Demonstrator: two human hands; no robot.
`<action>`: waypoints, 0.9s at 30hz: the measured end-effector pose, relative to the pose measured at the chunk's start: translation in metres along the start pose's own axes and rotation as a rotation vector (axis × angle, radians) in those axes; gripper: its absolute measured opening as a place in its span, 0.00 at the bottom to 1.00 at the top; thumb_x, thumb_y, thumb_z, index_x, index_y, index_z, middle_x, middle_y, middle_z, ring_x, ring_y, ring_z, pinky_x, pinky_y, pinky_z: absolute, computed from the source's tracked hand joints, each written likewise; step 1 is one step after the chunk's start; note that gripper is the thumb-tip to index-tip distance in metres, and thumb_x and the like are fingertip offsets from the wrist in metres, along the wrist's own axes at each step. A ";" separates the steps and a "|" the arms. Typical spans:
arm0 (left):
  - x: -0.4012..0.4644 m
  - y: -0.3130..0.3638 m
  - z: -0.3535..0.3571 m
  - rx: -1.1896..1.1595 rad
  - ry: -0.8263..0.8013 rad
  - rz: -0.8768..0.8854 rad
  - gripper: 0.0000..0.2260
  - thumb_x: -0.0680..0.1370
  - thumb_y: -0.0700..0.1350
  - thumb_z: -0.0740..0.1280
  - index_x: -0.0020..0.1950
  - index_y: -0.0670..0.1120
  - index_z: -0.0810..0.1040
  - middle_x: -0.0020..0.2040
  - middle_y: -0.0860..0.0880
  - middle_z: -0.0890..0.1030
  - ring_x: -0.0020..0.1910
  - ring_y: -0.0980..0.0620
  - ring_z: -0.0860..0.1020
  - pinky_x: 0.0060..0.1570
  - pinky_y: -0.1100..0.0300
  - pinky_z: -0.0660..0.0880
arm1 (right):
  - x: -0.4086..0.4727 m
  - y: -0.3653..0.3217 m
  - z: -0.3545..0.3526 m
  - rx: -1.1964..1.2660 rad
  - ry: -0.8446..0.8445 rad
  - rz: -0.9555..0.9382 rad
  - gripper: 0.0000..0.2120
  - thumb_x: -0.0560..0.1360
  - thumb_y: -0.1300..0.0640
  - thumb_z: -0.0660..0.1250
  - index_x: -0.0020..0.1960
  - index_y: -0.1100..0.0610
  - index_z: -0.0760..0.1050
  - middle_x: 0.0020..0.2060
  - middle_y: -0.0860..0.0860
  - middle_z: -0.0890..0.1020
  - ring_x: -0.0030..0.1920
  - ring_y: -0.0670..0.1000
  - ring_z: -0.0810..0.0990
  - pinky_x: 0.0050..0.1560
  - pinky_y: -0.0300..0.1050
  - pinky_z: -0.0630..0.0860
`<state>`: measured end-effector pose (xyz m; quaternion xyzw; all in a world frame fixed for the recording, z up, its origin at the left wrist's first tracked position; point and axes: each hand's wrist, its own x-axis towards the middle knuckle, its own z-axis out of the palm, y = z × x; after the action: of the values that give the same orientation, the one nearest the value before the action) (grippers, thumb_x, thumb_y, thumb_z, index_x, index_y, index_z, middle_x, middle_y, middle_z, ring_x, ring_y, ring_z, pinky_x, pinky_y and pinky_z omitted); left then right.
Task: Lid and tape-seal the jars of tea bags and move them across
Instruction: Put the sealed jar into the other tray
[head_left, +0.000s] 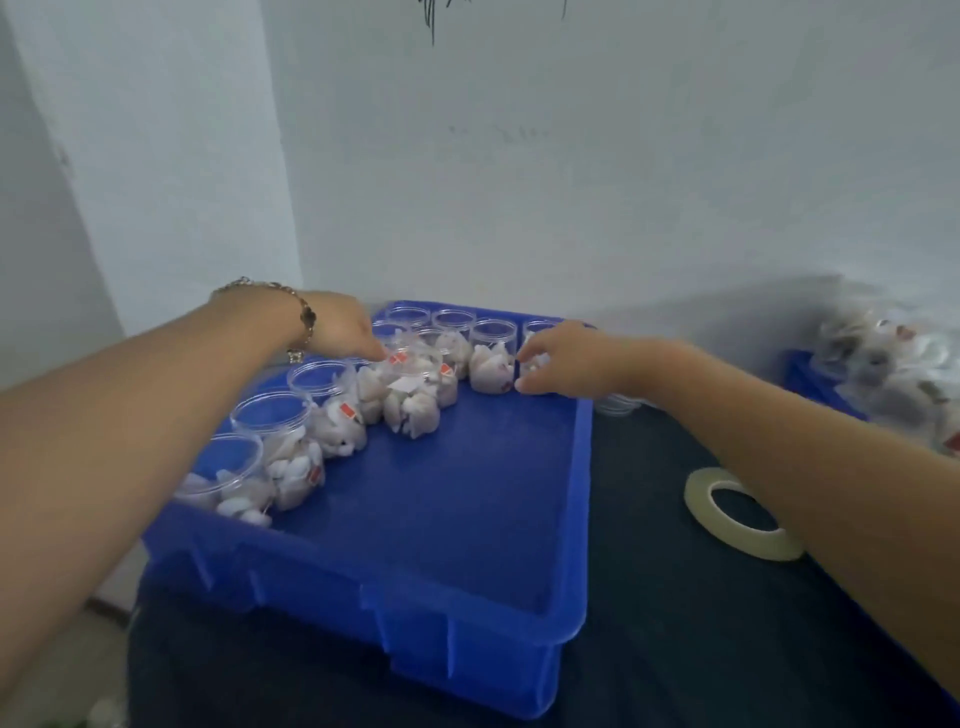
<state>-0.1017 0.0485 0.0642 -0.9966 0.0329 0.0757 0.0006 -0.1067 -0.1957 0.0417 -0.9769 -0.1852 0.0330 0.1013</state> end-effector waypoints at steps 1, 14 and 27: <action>-0.002 -0.011 0.009 -0.002 -0.010 -0.026 0.19 0.81 0.54 0.59 0.56 0.39 0.78 0.57 0.43 0.78 0.54 0.46 0.75 0.55 0.57 0.68 | 0.005 -0.016 0.013 -0.022 -0.030 -0.017 0.21 0.77 0.48 0.62 0.68 0.54 0.70 0.67 0.54 0.70 0.66 0.56 0.68 0.65 0.52 0.66; -0.001 -0.096 0.109 -0.161 0.020 -0.255 0.28 0.69 0.65 0.68 0.58 0.44 0.76 0.50 0.45 0.80 0.46 0.46 0.78 0.54 0.50 0.75 | 0.025 -0.140 0.113 0.103 -0.215 -0.215 0.26 0.78 0.52 0.62 0.73 0.57 0.62 0.69 0.59 0.64 0.64 0.61 0.69 0.61 0.51 0.70; 0.028 -0.080 0.123 -0.266 0.476 -0.463 0.31 0.60 0.61 0.78 0.42 0.42 0.64 0.32 0.46 0.68 0.32 0.46 0.71 0.34 0.54 0.69 | 0.029 -0.126 0.135 0.224 -0.135 -0.072 0.27 0.79 0.47 0.61 0.72 0.60 0.59 0.69 0.62 0.62 0.66 0.62 0.66 0.65 0.55 0.66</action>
<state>-0.0876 0.1269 -0.0615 -0.9587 -0.2045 -0.1572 -0.1197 -0.1379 -0.0452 -0.0645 -0.9477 -0.2219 0.1154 0.1981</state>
